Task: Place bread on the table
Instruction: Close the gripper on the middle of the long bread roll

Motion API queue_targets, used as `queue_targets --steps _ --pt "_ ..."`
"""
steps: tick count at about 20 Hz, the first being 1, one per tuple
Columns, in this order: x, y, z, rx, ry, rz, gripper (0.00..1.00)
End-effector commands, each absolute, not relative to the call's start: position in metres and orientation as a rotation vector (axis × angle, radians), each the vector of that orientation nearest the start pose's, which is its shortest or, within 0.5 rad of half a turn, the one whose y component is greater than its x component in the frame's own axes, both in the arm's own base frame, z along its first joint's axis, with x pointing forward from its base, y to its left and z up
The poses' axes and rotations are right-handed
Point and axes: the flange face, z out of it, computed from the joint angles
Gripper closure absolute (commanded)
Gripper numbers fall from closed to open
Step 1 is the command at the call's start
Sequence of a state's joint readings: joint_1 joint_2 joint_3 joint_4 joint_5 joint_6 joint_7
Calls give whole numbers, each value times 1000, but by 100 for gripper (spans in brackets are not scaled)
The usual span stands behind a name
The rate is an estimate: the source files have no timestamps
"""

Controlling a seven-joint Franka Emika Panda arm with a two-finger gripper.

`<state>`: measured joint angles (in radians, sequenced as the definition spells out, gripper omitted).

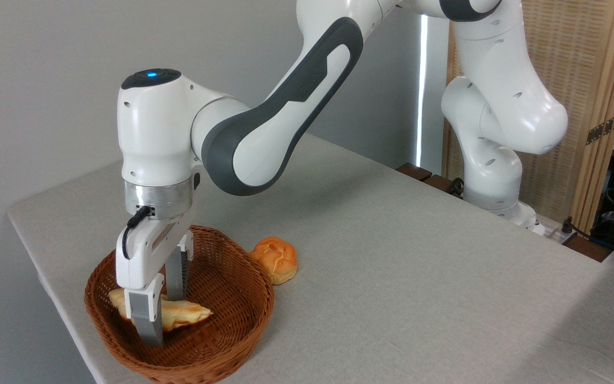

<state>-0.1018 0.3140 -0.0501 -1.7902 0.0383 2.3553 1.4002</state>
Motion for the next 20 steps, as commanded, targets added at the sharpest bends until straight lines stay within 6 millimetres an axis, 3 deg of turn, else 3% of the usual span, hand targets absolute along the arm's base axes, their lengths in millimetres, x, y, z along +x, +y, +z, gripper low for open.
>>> queue_targets --steps 1,3,5,8,20 --pt "651 -98 399 -2098 2085 -314 4" --pt "650 -99 400 -2100 2084 -316 11" --pt "647 -101 401 -2108 2102 -292 33" --pt "646 -104 400 -2105 2110 -287 46" --pt "645 -105 409 -2126 2085 -303 50"
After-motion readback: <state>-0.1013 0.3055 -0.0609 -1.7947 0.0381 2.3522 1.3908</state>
